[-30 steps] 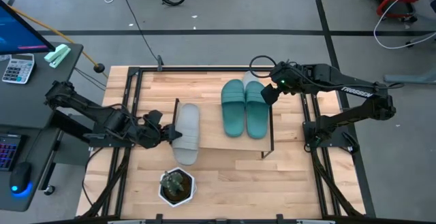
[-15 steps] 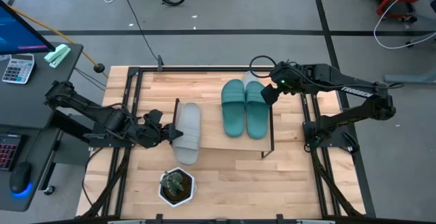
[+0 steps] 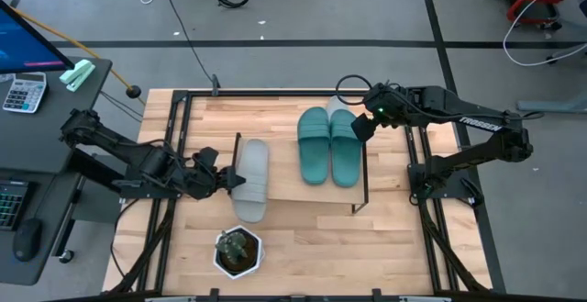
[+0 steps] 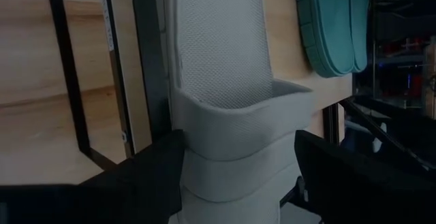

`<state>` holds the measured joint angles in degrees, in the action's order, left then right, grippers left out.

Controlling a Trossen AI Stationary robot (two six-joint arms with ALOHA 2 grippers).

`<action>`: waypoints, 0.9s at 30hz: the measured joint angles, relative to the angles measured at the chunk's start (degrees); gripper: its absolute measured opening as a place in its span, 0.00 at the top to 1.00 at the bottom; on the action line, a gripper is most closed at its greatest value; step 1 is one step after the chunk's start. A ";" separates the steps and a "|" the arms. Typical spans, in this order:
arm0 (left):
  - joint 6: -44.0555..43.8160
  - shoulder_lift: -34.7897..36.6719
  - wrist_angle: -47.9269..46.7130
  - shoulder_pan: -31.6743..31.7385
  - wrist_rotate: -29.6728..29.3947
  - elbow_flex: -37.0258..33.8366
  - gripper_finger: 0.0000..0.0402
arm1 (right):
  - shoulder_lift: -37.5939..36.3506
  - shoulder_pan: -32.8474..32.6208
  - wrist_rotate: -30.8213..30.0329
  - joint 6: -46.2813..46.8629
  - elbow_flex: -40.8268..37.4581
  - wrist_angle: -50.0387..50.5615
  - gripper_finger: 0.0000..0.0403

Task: Pick and place slides into the shelf
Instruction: Put the left gray slide on the shelf, then put the gray slide on the shelf

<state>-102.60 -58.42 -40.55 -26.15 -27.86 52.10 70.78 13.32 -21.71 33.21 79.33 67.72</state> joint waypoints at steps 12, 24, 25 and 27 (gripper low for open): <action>1.74 -0.04 -13.88 0.00 -1.47 8.57 0.29 | 0.00 0.02 0.00 -0.32 0.00 0.00 0.27; 15.49 -0.01 -16.58 3.88 -16.77 16.72 0.29 | 0.00 3.45 -0.97 -6.81 0.00 0.04 0.27; 16.18 0.03 -16.12 4.60 -16.76 16.72 0.29 | -0.02 4.74 -1.20 -7.67 0.00 0.03 0.27; 18.00 0.10 -14.36 6.16 -16.75 16.72 0.29 | -0.01 7.94 -1.29 -9.32 0.00 -0.19 0.27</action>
<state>-84.61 -58.33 -54.91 -19.99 -44.61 68.82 70.77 21.26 -23.01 23.89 79.33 67.54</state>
